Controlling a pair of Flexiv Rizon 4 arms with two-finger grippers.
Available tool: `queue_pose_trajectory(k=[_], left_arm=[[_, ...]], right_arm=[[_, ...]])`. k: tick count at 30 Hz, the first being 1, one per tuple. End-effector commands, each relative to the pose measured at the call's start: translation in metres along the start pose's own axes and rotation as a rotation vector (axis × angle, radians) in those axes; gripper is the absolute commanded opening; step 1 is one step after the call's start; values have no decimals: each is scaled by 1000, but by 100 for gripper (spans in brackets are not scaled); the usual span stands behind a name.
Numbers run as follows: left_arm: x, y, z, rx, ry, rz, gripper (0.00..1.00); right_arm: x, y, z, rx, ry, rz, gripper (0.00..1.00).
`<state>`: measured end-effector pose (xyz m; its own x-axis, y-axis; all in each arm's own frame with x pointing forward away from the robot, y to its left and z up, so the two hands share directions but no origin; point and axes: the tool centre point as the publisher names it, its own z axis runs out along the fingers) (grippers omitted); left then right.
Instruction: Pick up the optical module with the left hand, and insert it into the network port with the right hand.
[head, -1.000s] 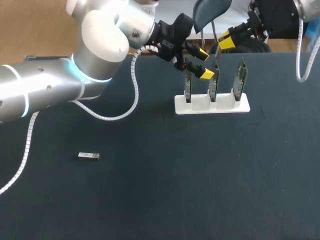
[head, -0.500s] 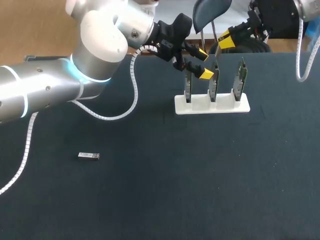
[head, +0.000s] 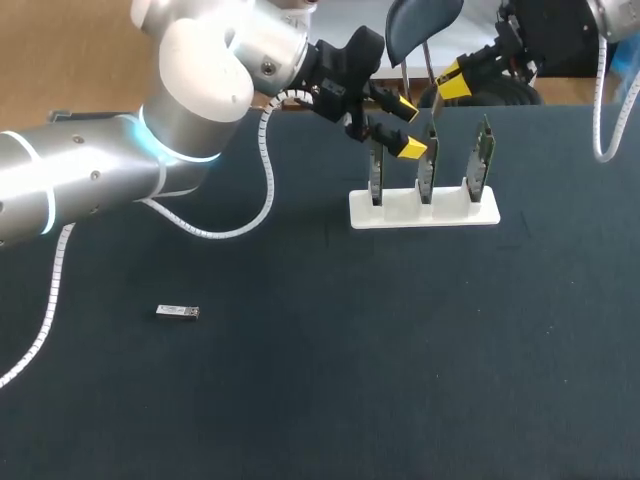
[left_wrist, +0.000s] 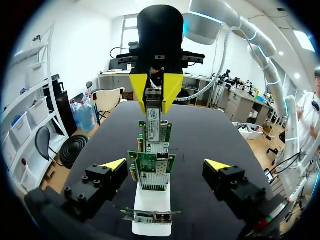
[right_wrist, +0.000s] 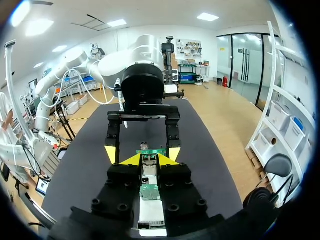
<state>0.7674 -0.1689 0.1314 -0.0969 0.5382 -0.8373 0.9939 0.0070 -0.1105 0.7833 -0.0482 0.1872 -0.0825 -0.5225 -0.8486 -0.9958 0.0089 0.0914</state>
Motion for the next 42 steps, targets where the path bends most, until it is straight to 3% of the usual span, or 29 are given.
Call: queue_pose_trajectory(k=[1,15,42], left_arm=[[0,2,1,3,3,1,100],[0,2,1,3,3,1,100],[0,2,1,3,3,1,100]], right_arm=[[-1,0,3,-4,21,-5,0],[8,5,11,-18,89,-10,0],[18,10,16,-18,135,8,0]])
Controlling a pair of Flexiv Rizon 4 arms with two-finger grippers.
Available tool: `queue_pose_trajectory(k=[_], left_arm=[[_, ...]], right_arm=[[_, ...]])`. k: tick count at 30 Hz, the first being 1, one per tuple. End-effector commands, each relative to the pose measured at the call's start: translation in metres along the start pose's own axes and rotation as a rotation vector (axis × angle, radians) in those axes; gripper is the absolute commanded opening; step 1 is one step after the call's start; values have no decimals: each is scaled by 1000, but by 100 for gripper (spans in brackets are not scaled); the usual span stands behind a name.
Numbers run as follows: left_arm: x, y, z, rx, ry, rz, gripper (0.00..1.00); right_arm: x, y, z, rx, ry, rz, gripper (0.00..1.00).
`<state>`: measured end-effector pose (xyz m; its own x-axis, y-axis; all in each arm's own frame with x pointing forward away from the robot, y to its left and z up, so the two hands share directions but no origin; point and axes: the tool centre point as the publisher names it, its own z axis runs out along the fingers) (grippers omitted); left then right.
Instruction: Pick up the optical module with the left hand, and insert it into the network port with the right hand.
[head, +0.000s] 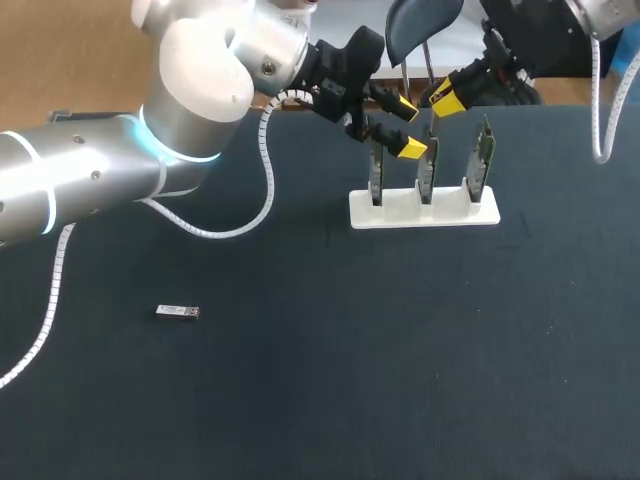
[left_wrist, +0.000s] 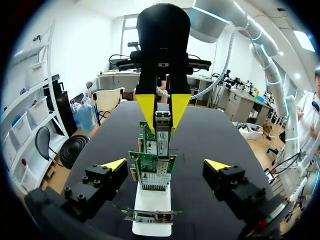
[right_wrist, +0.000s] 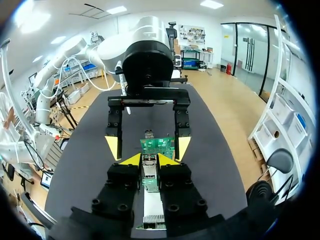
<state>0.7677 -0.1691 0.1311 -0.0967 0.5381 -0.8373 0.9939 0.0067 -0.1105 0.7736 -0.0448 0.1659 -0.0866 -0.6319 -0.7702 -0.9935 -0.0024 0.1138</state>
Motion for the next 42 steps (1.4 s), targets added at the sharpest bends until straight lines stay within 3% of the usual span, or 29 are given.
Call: queue_pose_trajectory(k=[1,42], left_arm=[[-1,1,0,3,3,0,100],[-1,1,0,3,3,0,100]], right_arm=[[-1,2,1,7,0,-9,0],[-4,4,0,23,35,-33,0]])
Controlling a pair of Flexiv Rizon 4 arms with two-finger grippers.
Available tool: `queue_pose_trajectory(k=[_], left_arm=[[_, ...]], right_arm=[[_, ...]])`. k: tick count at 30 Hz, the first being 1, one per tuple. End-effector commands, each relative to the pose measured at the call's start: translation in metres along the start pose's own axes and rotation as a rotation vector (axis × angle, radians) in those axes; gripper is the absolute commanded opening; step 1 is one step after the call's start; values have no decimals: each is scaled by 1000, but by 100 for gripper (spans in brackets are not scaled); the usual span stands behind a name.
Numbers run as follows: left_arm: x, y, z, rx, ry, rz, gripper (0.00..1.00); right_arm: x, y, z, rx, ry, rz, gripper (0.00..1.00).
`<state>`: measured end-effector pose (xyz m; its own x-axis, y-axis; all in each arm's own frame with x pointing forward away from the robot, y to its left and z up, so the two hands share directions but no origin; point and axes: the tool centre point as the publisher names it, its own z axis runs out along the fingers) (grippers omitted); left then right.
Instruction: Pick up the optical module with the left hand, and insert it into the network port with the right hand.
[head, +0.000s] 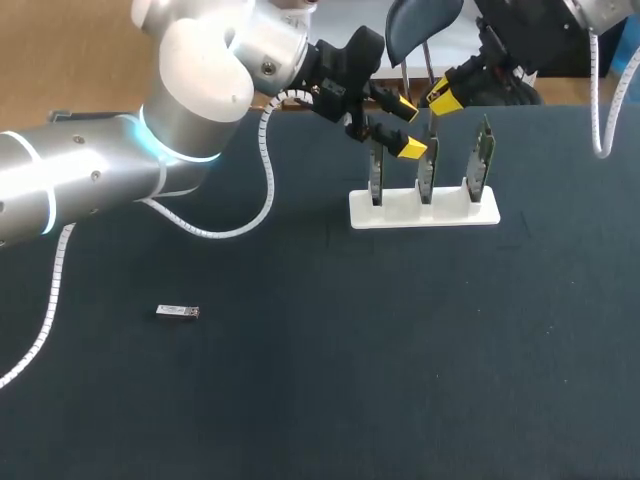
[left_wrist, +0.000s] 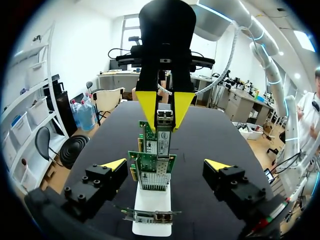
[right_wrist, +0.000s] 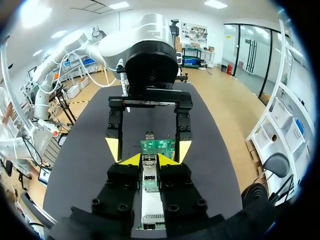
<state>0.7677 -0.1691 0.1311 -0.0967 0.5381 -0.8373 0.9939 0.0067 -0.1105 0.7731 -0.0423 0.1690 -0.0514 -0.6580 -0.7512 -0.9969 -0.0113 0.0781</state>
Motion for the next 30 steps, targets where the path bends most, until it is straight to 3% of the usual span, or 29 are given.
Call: queue_pose_trajectory(k=[1,15,30], left_arm=[[-1,1,0,3,3,0,100],[-1,1,0,3,3,0,100],[-1,1,0,3,3,0,100]], right_arm=[[0,3,0,6,0,0,0],[10,5,6,6,8,26,0],[3,4,1,37,3,10,0]])
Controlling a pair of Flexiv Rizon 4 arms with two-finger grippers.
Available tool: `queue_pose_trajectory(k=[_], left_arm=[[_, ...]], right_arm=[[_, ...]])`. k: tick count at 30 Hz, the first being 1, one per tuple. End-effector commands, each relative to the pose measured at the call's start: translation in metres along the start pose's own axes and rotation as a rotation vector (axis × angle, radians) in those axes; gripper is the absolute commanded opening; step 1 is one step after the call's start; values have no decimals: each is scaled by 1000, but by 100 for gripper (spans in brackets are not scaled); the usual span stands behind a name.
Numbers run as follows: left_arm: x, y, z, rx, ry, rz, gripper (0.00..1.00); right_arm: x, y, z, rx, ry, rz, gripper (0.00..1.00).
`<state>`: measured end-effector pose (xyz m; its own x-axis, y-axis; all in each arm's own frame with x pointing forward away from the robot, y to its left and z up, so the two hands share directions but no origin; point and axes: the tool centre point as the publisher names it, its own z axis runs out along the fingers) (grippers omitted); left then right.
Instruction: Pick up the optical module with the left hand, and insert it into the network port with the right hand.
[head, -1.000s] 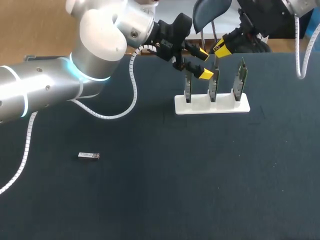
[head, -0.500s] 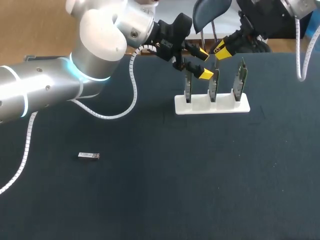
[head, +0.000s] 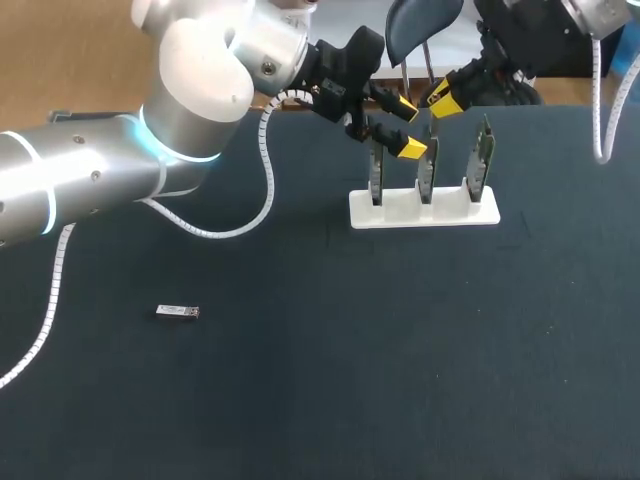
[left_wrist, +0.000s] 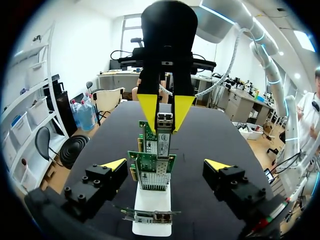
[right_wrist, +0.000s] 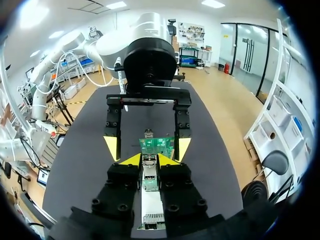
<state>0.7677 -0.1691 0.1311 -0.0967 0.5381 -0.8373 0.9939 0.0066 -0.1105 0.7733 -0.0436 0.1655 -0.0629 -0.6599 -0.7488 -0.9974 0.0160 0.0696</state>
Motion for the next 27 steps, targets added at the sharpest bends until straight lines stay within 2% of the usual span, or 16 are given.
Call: queue_pose_trajectory(k=[1,27], left_arm=[[-1,1,0,3,3,0,100],[-1,1,0,3,3,0,100]], right_arm=[[0,4,0,12,0,-2,0],[-1,3,-3,27,-3,-8,0]])
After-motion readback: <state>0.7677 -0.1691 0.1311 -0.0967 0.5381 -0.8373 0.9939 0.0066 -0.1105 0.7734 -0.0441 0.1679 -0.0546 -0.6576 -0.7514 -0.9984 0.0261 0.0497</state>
